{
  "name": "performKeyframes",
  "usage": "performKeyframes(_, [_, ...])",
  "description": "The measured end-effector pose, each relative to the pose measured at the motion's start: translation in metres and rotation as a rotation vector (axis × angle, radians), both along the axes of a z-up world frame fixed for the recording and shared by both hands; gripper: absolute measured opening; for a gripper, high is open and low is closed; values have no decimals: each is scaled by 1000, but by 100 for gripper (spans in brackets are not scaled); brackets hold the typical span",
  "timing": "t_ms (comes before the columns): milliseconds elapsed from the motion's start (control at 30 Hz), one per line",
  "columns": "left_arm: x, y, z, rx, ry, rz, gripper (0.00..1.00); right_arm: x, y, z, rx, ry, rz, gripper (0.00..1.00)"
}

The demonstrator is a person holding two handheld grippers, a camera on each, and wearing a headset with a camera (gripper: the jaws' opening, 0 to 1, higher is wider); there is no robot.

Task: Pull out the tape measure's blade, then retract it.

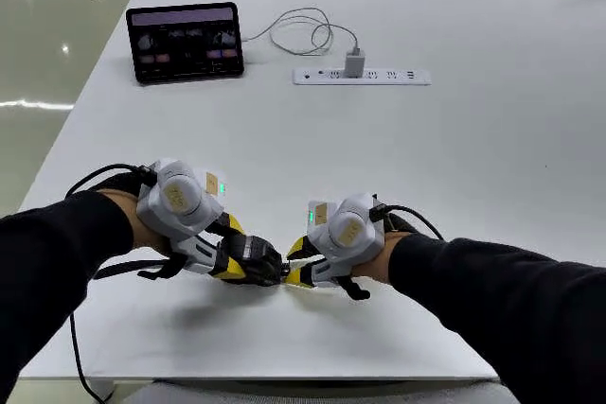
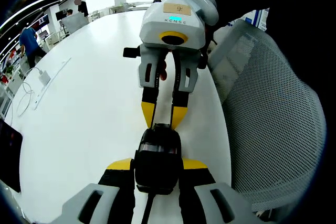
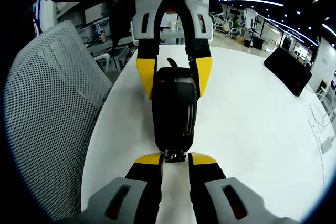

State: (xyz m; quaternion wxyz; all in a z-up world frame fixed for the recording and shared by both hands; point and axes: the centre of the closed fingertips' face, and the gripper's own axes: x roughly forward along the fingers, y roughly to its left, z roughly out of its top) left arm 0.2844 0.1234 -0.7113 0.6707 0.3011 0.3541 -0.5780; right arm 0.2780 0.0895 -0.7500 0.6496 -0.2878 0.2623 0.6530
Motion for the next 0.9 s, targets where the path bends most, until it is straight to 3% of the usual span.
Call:
performKeyframes(100, [0, 0, 0, -5, 9, 17, 28, -2, 4, -1, 6, -11, 6, 12])
performKeyframes(400, [-2, 0, 2, -16, -5, 27, 28, -1, 2, -1, 33, -4, 2, 10])
performKeyframes(600, [-1, 0, 2, -22, 5, 36, 28, -1, 0, -1, 12, -22, 19, 8])
performKeyframes(900, [-3, -1, 3, -34, 3, 51, 28, 0, -4, -1, 9, -5, 8, 8])
